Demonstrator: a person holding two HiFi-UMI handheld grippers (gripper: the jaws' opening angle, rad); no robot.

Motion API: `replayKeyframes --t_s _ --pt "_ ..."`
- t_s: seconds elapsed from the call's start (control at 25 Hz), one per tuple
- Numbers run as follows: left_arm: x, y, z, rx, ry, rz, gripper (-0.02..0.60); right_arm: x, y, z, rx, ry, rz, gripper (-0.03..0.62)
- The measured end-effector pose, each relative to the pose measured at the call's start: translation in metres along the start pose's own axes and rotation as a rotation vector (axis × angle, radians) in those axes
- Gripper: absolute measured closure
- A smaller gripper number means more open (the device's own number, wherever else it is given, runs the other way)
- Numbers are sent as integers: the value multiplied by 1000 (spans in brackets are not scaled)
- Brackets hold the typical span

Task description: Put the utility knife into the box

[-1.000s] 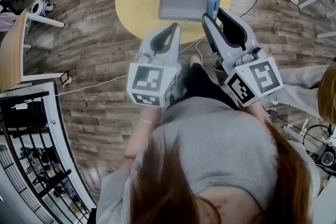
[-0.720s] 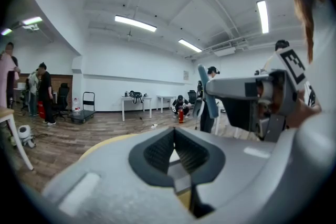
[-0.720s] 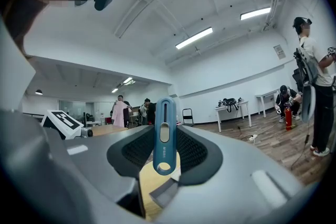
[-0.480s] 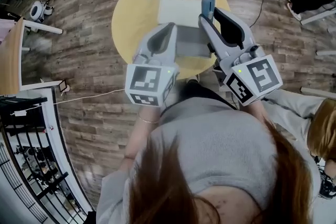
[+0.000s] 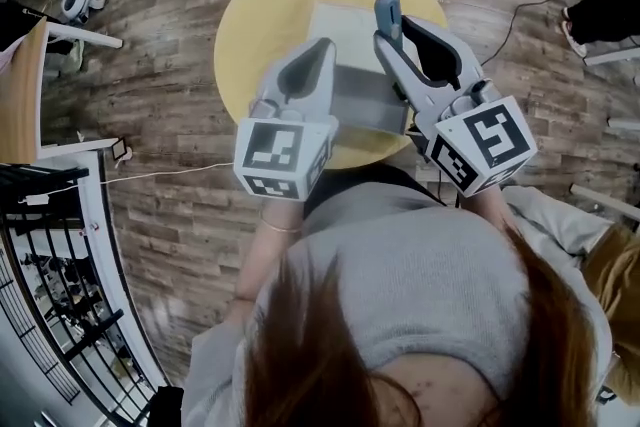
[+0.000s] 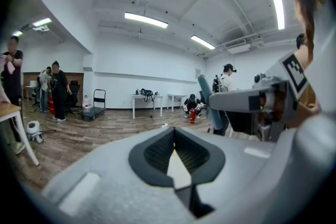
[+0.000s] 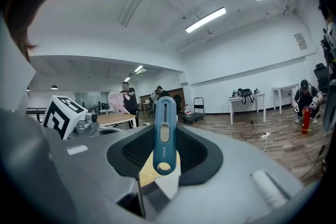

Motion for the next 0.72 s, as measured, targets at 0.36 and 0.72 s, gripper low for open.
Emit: replayKeyframes --t_s 0.36,0.72 --pt "7 -6 14 -12 -9 11 586 -19 1 13 110 -171 -46 462" --pt "-3 -17 11 -3 -30 -8 586 -78 -14 19 278 -524 -177 462"
Point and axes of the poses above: the fingertips, and each gripper's own axes: z forward along the fingers, y to its right, x out of its top, the point moved 6 cm from there along -z, backward along the fingers, and after that the axes turned 9 degrees about x, right-handed, at the moved point
